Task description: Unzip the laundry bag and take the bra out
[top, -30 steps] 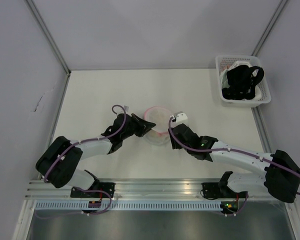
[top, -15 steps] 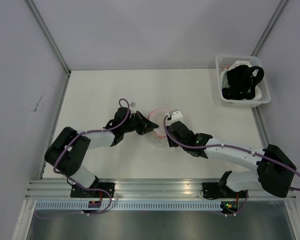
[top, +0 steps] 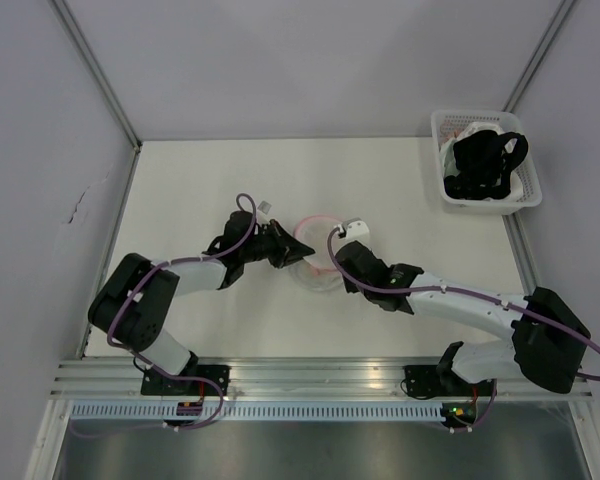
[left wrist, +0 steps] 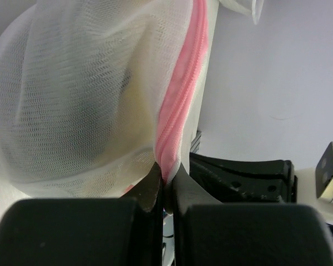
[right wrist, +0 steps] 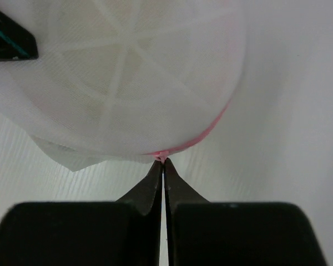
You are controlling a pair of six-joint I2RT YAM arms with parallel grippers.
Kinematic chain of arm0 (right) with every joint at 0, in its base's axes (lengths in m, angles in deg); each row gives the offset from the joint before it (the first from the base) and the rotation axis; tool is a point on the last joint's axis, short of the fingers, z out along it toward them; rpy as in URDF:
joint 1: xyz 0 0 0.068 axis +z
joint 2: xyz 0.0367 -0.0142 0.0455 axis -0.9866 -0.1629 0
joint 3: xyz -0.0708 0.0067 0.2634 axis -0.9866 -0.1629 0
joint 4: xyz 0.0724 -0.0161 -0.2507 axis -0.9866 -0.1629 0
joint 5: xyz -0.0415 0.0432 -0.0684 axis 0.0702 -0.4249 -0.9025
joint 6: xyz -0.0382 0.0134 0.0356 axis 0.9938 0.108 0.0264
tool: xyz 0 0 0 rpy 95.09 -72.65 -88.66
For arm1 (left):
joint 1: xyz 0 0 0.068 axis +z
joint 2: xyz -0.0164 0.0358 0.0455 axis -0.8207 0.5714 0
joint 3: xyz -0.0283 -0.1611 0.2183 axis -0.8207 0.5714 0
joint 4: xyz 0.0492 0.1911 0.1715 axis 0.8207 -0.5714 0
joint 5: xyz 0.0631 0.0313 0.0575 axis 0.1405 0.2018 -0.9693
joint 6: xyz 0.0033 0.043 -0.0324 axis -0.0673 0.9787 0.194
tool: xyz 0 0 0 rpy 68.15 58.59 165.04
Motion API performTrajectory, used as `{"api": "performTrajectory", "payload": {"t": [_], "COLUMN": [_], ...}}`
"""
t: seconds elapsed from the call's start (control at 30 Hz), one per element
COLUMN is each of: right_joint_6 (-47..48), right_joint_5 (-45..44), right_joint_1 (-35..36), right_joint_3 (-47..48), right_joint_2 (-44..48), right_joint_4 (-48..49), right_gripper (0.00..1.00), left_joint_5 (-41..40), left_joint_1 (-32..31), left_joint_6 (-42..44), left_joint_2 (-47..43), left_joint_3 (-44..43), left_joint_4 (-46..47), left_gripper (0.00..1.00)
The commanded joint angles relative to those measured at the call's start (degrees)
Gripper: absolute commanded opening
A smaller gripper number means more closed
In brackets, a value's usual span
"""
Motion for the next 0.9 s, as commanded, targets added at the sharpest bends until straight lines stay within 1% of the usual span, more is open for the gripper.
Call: {"api": "performTrajectory", "payload": {"t": [0.0,0.1,0.17,0.2,0.23,0.33,0.43,0.47,0.5,0.53,0.57,0.6,0.63,0.67,0.73,0.8,0.83,0.87], "right_joint_6": [-4.5,-6.9,-7.9,-8.2,-7.7,-6.0,-4.9,-4.6,-4.5,-4.2,-3.9,-3.8,-3.5,-3.1,-2.6,-2.0,-2.0,-1.7], "right_joint_5": [-9.2,-14.7,-16.4,-16.9,-16.7,-14.8,-12.6,-10.7,-9.7,-8.6,-7.1,-6.4,-5.7,-4.3,-3.2,-1.7,-1.3,-1.0], "right_joint_1": [-0.3,-0.6,-0.9,-1.8,-2.3,-3.7,-3.9,-3.9,-3.9,-4.0,-3.9,-4.0,-4.0,-3.9,-4.0,-3.9,-3.9,-3.9], "right_joint_3": [3.8,5.2,5.9,6.1,6.2,6.1,5.9,5.7,5.3,4.3,3.8,3.5,2.9,2.6,1.9,1.4,1.2,1.1], "right_joint_2": [2.5,2.8,2.8,2.8,2.8,2.4,2.0,2.5,2.9,3.4,4.5,5.2,6.2,6.7,7.5,8.3,8.5,8.7], "right_joint_4": [-8.1,-13.3,-15.7,-16.0,-16.0,-14.0,-12.6,-11.7,-11.0,-10.3,-9.4,-9.1,-8.7,-8.0,-7.5,-6.8,-6.9,-6.8], "right_gripper": [0.0,0.0,0.01,0.0,0.0,0.0,0.0,0.0,0.0,0.0,0.0,0.01,0.0,0.0,0.0,0.01,0.0,0.0], "left_joint_5": [4.5,7.2,8.8,9.8,12.1,16.7,19.3,19.6,19.9,20.0,19.9,19.7,18.4,17.5,14.8,12.3,9.1,6.9], "left_joint_1": [1.4,3.5,5.3,6.0,7.1,7.9,7.9,8.0,8.0,8.1,8.1,8.1,8.0,8.0,8.0,7.9,7.9,7.8], "left_joint_6": [6.4,10.3,12.4,14.9,15.7,16.5,16.7,16.4,15.9,15.2,14.6,13.2,12.7,12.3,11.1,9.1,8.7,8.4], "left_joint_2": [-0.1,0.3,0.6,1.1,1.7,4.7,7.6,8.6,8.6,9.4,9.6,9.5,8.7,8.1,6.1,1.1,-1.0,-6.7], "left_joint_3": [-3.3,-5.1,-6.6,-7.5,-8.3,-10.9,-14.1,-15.4,-16.0,-16.5,-16.9,-16.7,-16.5,-15.9,-14.6,-10.4,-8.9,-5.4], "left_joint_4": [-3.0,-6.9,-8.9,-10.6,-12.0,-12.1,-11.2,-10.0,-9.2,-9.1,-8.5,-5.8,-5.7,-5.8,-5.0,-4.5,-5.1,-6.2], "left_gripper": [0.02,0.02,0.02,0.02,0.02,0.02,0.02,0.03,0.09,0.33,0.45,0.55,0.73,0.85,0.99,1.0,1.0,1.0]}}
